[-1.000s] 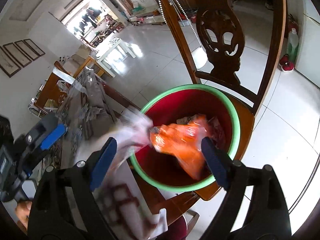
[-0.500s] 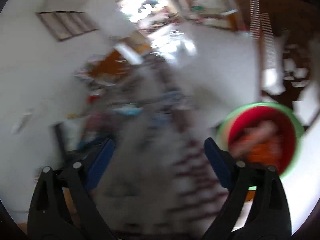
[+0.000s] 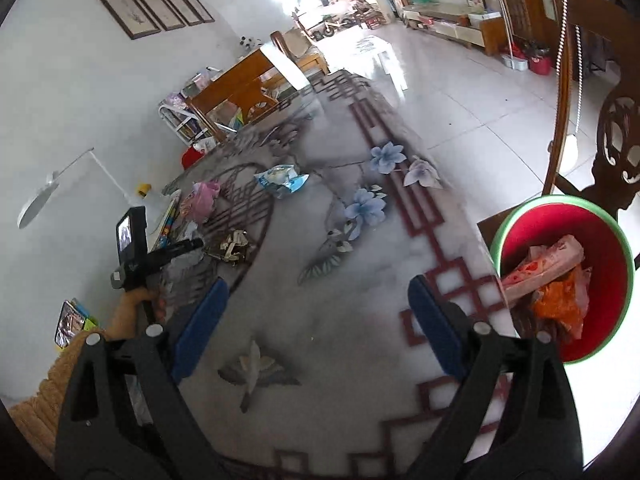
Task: Collect trash
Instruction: 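Grasp the crumpled white-blue paper with the left tool while the right tool grasps the pink bread wrapper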
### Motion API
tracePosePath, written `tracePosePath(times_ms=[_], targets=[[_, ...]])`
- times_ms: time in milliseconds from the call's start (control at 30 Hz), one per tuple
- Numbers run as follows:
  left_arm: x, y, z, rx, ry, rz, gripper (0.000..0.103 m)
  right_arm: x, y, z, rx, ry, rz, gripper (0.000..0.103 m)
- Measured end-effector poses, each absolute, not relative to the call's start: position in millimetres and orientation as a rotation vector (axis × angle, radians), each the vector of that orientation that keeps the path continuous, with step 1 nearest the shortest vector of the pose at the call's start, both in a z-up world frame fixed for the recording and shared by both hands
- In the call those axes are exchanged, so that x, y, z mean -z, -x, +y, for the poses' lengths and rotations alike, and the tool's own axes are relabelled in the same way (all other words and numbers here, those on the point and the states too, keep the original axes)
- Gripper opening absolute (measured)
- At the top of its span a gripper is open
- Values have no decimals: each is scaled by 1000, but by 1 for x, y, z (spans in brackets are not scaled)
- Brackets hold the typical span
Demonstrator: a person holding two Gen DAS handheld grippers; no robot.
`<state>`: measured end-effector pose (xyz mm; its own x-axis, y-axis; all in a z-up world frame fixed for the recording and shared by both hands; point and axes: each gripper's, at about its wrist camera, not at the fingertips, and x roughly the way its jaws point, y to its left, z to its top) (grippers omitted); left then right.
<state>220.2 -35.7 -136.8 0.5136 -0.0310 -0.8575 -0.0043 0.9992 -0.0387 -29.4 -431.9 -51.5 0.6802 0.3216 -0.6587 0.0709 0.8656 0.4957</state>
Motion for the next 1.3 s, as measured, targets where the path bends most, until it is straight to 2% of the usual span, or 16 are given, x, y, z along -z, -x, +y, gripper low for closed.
tracePosePath(times_ms=[33, 133, 400, 500, 567, 733, 900, 1133, 1300], targets=[[136, -216, -35, 24, 44, 1014, 46, 52, 29, -431, -144, -512, 825, 90], [128, -199, -33, 72, 50, 1021, 41, 52, 26, -426, -141, -473, 847, 90], [85, -95, 3, 179, 155, 931, 42, 72, -21, -382, -189, -371, 1003, 90], [75, -64, 24, 169, 247, 860, 43, 64, -57, -336, -231, -250, 995, 93], [79, -62, 32, 151, 279, 859, 43, 52, -85, -300, -271, -159, 961, 98], [87, -67, 45, 195, 367, 874, 43, 28, -166, -202, -377, 19, 946, 98], [85, -68, 57, 233, 461, 860, 43, 28, -231, -115, -413, 205, 984, 98], [81, -68, 72, 261, 565, 829, 44, 73, -295, -39, -327, 482, 1086, 98], [80, -69, 78, 277, 606, 820, 44, 105, -324, -38, -240, 488, 1206, 98]])
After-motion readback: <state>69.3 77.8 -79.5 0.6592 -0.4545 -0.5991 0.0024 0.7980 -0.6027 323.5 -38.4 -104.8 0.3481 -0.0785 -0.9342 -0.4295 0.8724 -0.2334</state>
